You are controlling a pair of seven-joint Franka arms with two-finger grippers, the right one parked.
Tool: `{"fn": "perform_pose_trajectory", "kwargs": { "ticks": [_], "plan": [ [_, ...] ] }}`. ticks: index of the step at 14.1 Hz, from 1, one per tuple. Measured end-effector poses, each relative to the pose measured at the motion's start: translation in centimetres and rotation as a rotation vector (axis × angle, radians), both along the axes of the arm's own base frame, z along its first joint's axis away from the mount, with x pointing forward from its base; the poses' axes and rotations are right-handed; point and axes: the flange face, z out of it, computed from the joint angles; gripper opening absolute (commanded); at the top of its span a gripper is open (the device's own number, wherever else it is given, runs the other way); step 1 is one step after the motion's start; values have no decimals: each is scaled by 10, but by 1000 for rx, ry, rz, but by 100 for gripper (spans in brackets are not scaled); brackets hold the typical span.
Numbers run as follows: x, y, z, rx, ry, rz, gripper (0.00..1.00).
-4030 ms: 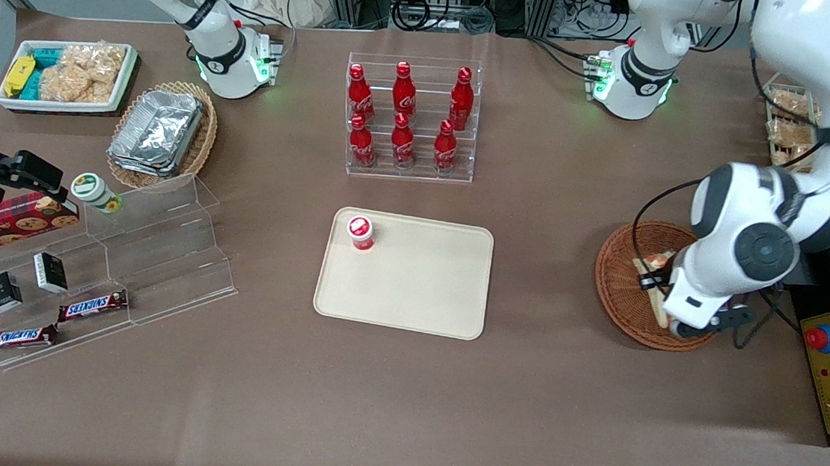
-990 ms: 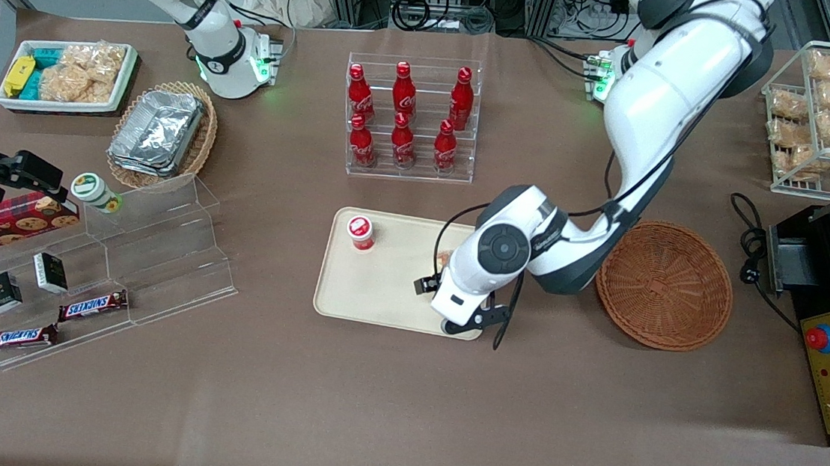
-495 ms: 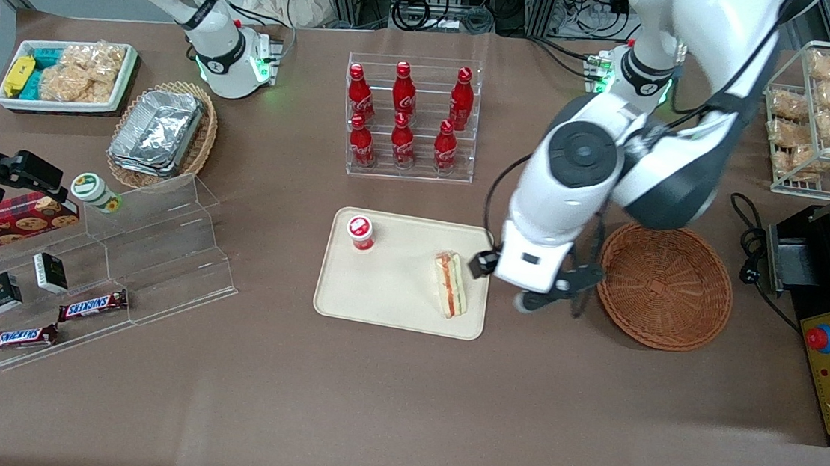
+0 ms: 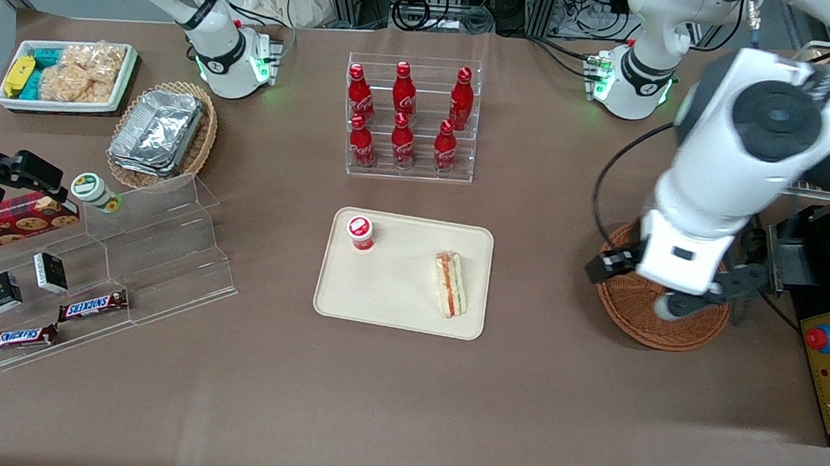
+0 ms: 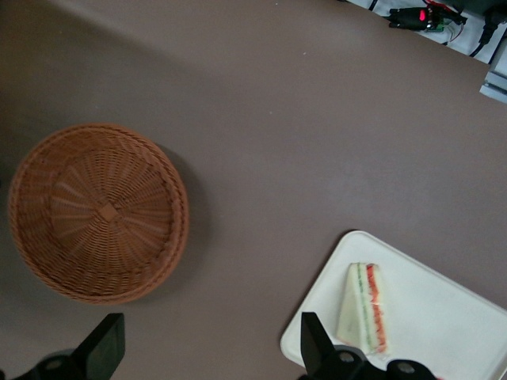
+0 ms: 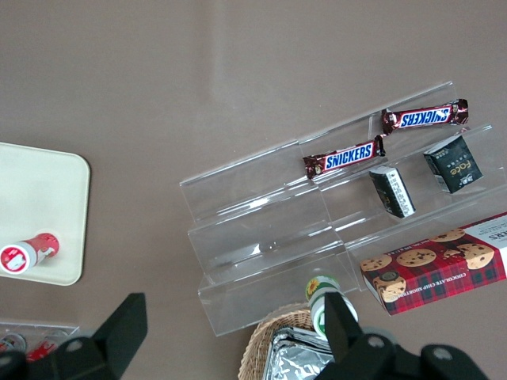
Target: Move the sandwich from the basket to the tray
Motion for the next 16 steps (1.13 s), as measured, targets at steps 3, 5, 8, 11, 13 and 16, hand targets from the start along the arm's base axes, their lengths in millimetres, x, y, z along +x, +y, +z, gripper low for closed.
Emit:
{"fn": "perform_pose_trajectory", "kwargs": {
  "ticks": [3,5,8,11,13,16],
  "plan": [
    [-2,68,21,-29,49,-86,100],
    [-7,104,36,-45,59,-133,100],
    [-18,147,51,-43,78,-203,100],
    [-29,181,61,-37,88,-276,100],
    [-41,197,64,-39,92,-308,100],
    [-68,208,68,-53,96,-309,100]
  ]
}}
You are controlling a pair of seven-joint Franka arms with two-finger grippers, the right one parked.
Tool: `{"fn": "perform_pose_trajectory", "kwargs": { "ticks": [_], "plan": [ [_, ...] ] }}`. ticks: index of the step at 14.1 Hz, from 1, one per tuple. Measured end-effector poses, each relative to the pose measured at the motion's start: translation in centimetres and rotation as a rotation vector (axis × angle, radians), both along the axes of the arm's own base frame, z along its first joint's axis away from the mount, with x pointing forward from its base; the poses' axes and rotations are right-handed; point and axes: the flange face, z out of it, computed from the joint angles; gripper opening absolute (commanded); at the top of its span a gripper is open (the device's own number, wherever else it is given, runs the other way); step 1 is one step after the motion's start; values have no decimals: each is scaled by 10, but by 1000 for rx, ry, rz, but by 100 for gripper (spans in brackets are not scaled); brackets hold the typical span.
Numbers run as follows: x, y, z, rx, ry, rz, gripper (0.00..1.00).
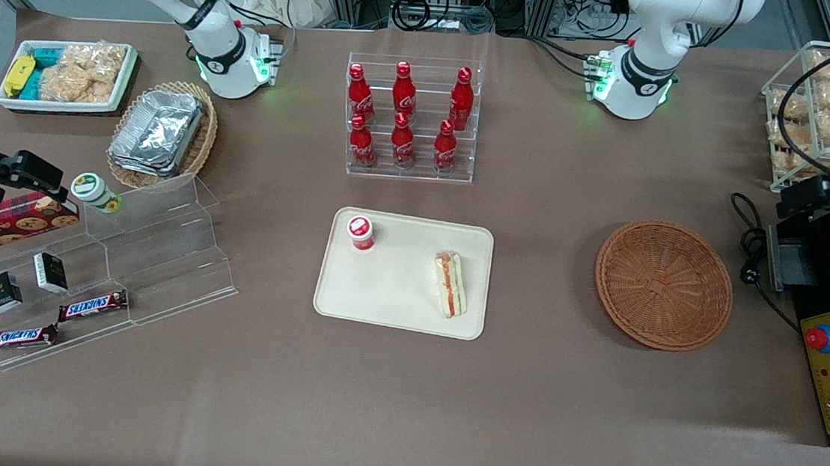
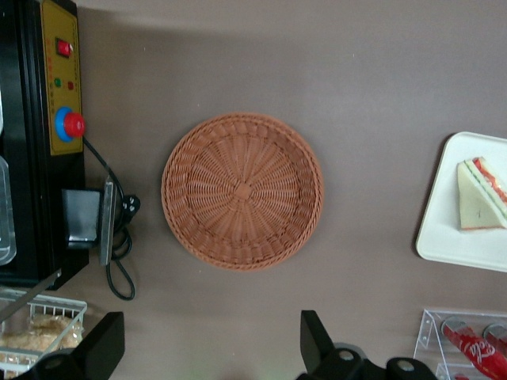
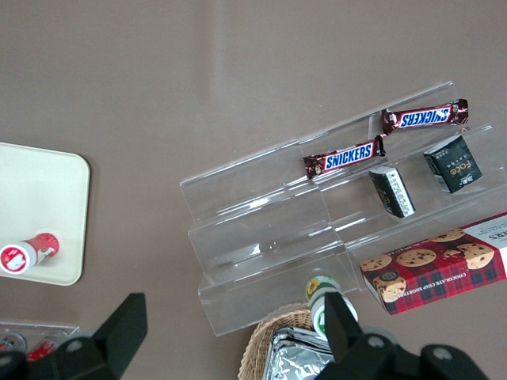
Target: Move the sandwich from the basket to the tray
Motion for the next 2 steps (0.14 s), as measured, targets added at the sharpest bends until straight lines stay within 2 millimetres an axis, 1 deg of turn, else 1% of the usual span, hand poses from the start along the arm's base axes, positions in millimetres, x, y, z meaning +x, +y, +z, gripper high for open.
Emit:
{"fn": "perform_pose_trajectory", "kwargs": {
  "ticks": [2],
  "plan": [
    [-13,2,5,-6,-4,0,100]
  ]
}}
